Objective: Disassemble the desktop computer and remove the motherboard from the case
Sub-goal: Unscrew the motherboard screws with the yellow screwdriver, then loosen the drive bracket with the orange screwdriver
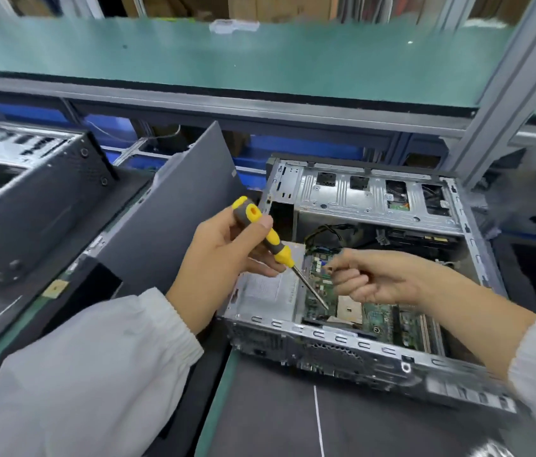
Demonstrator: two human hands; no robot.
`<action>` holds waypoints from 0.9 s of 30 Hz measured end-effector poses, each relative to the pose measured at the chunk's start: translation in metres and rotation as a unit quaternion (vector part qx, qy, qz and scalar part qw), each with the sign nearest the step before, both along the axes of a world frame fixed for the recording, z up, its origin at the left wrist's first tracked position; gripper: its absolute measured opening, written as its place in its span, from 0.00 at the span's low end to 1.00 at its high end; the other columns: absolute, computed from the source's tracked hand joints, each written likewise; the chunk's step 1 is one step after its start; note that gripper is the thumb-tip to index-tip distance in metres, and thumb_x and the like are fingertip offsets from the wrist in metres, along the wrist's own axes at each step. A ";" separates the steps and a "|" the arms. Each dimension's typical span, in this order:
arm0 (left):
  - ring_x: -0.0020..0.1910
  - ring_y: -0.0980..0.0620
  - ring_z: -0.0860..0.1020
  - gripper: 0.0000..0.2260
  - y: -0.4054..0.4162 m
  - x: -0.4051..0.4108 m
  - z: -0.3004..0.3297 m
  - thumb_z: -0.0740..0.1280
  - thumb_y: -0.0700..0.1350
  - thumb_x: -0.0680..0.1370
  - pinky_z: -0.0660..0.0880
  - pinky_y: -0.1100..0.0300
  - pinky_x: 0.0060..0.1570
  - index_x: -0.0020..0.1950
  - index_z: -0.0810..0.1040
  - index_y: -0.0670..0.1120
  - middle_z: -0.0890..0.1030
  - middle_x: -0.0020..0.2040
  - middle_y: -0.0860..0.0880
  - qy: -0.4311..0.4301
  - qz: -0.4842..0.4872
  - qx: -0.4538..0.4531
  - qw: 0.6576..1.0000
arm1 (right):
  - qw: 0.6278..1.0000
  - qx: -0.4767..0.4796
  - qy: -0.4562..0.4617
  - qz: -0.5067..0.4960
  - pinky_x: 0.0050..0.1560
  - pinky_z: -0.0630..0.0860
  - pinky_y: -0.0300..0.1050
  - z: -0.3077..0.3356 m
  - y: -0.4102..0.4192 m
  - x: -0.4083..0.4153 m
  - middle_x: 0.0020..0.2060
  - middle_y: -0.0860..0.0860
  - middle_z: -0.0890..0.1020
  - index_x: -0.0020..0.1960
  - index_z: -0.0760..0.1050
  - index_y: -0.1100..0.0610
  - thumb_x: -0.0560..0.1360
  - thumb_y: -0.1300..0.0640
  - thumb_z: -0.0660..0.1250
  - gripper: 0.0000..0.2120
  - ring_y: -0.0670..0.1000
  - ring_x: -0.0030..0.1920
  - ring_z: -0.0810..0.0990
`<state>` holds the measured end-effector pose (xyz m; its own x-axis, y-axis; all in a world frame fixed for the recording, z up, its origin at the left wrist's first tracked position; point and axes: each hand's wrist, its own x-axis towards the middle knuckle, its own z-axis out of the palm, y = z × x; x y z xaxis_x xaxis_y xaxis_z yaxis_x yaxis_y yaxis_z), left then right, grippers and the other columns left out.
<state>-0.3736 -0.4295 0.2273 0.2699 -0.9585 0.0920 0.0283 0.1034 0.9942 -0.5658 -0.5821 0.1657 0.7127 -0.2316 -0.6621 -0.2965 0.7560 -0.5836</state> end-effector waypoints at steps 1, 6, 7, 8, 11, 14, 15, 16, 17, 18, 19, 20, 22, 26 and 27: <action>0.36 0.38 0.83 0.10 0.009 -0.002 0.001 0.64 0.43 0.80 0.81 0.56 0.36 0.40 0.75 0.41 0.83 0.39 0.36 0.019 0.001 0.018 1.000 | 0.999 0.041 -0.036 -0.003 0.19 0.55 0.32 0.008 0.006 -0.007 0.29 0.49 0.64 0.40 0.68 0.59 0.75 0.63 0.62 0.06 0.43 0.24 0.60; 0.41 0.38 0.84 0.08 0.052 -0.015 -0.006 0.66 0.44 0.78 0.80 0.58 0.37 0.42 0.75 0.42 0.84 0.44 0.38 0.073 -0.004 0.138 0.988 | 0.994 0.051 -0.087 0.034 0.18 0.61 0.32 0.033 0.055 -0.022 0.34 0.52 0.69 0.43 0.68 0.60 0.76 0.65 0.56 0.04 0.43 0.24 0.63; 0.40 0.39 0.84 0.08 0.060 -0.016 -0.008 0.67 0.45 0.78 0.80 0.59 0.36 0.44 0.77 0.41 0.84 0.44 0.38 0.081 -0.001 0.152 0.985 | 0.994 0.044 -0.091 0.039 0.18 0.61 0.32 0.038 0.065 -0.022 0.34 0.53 0.69 0.42 0.68 0.60 0.76 0.64 0.56 0.05 0.44 0.24 0.63; 0.39 0.40 0.84 0.07 0.069 -0.016 -0.011 0.67 0.45 0.78 0.79 0.59 0.35 0.44 0.78 0.41 0.84 0.44 0.39 0.090 0.005 0.162 0.983 | 0.994 0.034 -0.092 0.046 0.18 0.60 0.32 0.042 0.075 -0.021 0.33 0.53 0.68 0.41 0.69 0.61 0.76 0.63 0.57 0.05 0.44 0.24 0.62; 0.34 0.46 0.82 0.10 0.100 -0.008 -0.021 0.67 0.45 0.77 0.78 0.60 0.32 0.38 0.82 0.45 0.82 0.38 0.42 0.114 0.028 0.189 0.975 | 0.992 -0.064 -0.056 0.089 0.20 0.54 0.33 0.052 0.108 -0.008 0.31 0.52 0.66 0.37 0.68 0.59 0.77 0.50 0.60 0.15 0.44 0.25 0.57; 0.29 0.49 0.78 0.11 0.131 0.006 -0.037 0.68 0.47 0.77 0.76 0.61 0.29 0.36 0.82 0.45 0.77 0.32 0.45 0.127 0.062 0.219 0.965 | 0.935 -0.306 0.031 0.178 0.22 0.54 0.34 0.051 0.153 0.013 0.27 0.48 0.61 0.37 0.72 0.56 0.73 0.35 0.62 0.23 0.45 0.25 0.57; 0.28 0.49 0.77 0.11 0.142 0.011 -0.043 0.68 0.47 0.77 0.75 0.61 0.28 0.37 0.81 0.44 0.76 0.31 0.46 0.138 0.078 0.224 0.962 | 0.898 -0.380 0.039 0.220 0.23 0.56 0.35 0.048 0.169 0.022 0.27 0.47 0.61 0.38 0.74 0.55 0.72 0.32 0.61 0.25 0.45 0.25 0.58; 0.28 0.50 0.77 0.11 0.153 0.017 -0.049 0.68 0.47 0.77 0.75 0.61 0.28 0.38 0.79 0.43 0.76 0.31 0.46 0.146 0.094 0.226 0.959 | 0.862 -0.434 0.028 0.261 0.25 0.57 0.36 0.045 0.185 0.032 0.26 0.47 0.61 0.38 0.76 0.54 0.72 0.32 0.60 0.25 0.46 0.25 0.60; 0.27 0.50 0.77 0.11 0.163 0.024 -0.055 0.68 0.47 0.77 0.75 0.61 0.27 0.40 0.77 0.42 0.77 0.30 0.46 0.150 0.108 0.225 0.957 | 0.832 -0.471 0.011 0.294 0.26 0.59 0.37 0.042 0.200 0.043 0.25 0.46 0.63 0.38 0.77 0.54 0.73 0.34 0.61 0.23 0.45 0.25 0.61; 0.28 0.50 0.77 0.11 0.174 0.031 -0.061 0.67 0.47 0.78 0.75 0.61 0.28 0.41 0.76 0.40 0.78 0.30 0.46 0.154 0.120 0.221 0.956 | 0.808 -0.499 -0.001 0.313 0.26 0.59 0.37 0.037 0.215 0.055 0.24 0.46 0.65 0.38 0.78 0.54 0.74 0.37 0.63 0.21 0.44 0.25 0.62; 0.28 0.50 0.77 0.11 0.186 0.038 -0.066 0.67 0.47 0.78 0.76 0.61 0.29 0.43 0.75 0.40 0.79 0.31 0.46 0.163 0.130 0.213 0.955 | 0.790 -0.525 -0.005 0.316 0.27 0.60 0.36 0.031 0.230 0.068 0.24 0.45 0.68 0.37 0.76 0.53 0.74 0.40 0.65 0.18 0.42 0.25 0.63; 0.29 0.49 0.78 0.11 0.199 0.047 -0.070 0.67 0.47 0.78 0.76 0.60 0.29 0.43 0.75 0.39 0.79 0.32 0.45 0.174 0.139 0.207 0.953 | 0.770 -0.556 0.004 0.312 0.27 0.61 0.36 0.025 0.242 0.080 0.25 0.44 0.70 0.36 0.73 0.52 0.74 0.41 0.66 0.16 0.41 0.24 0.64; 0.29 0.48 0.78 0.12 0.224 0.065 -0.079 0.66 0.48 0.79 0.77 0.60 0.30 0.41 0.76 0.40 0.79 0.33 0.43 0.186 0.162 0.208 0.946 | 0.706 -0.628 0.055 0.323 0.30 0.64 0.38 0.012 0.265 0.106 0.28 0.44 0.72 0.38 0.67 0.51 0.73 0.39 0.66 0.17 0.41 0.28 0.68; 0.28 0.48 0.77 0.16 0.274 0.107 -0.105 0.64 0.51 0.80 0.76 0.59 0.30 0.37 0.76 0.42 0.74 0.39 0.38 0.159 0.214 0.245 0.932 | 0.610 -0.677 0.090 0.401 0.37 0.66 0.47 -0.016 0.315 0.159 0.37 0.49 0.76 0.43 0.67 0.53 0.78 0.39 0.57 0.17 0.53 0.39 0.73; 0.28 0.48 0.77 0.16 0.286 0.116 -0.114 0.64 0.51 0.80 0.76 0.59 0.30 0.38 0.76 0.42 0.75 0.38 0.37 0.163 0.231 0.252 0.926 | 0.606 -0.674 0.079 0.415 0.38 0.67 0.48 -0.023 0.328 0.173 0.39 0.52 0.78 0.41 0.68 0.54 0.80 0.40 0.54 0.18 0.55 0.42 0.75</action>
<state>-0.2573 -0.1432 0.1130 0.5969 -0.6327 -0.4934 0.4035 -0.2948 0.8662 -0.3925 -0.2539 0.1428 0.9064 -0.2435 -0.3453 -0.3812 -0.8237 -0.4198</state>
